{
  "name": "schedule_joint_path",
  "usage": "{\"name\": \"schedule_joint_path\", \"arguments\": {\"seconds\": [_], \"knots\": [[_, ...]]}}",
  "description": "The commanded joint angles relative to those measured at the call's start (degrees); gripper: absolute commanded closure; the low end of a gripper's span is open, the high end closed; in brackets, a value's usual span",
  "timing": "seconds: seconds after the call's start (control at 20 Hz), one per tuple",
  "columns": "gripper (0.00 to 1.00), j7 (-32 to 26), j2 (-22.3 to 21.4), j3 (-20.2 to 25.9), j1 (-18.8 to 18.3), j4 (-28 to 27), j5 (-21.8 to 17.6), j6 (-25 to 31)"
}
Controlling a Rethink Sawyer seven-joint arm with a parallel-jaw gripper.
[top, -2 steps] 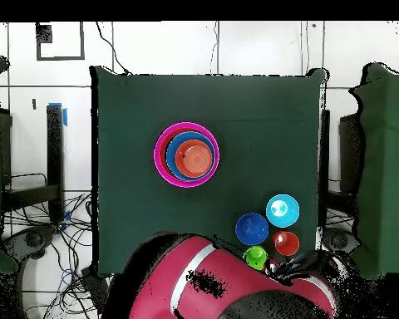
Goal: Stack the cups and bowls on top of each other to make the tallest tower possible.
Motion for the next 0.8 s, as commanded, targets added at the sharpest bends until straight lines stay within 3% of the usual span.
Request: {"name": "schedule_joint_path", "arguments": {"seconds": [0.05, 0.35, 0.8], "knots": [[0.0, 2.8, 1.9, 7.6, 1.3, -4.7, 2.9, 6.9], [0.0, 1.8, 1.6, 7.6, 1.2, -4.0, 4.2, 7.3], [0.0, 3.7, 2.4, 8.2, 1.4, -5.5, 2.8, 7.2]]}}
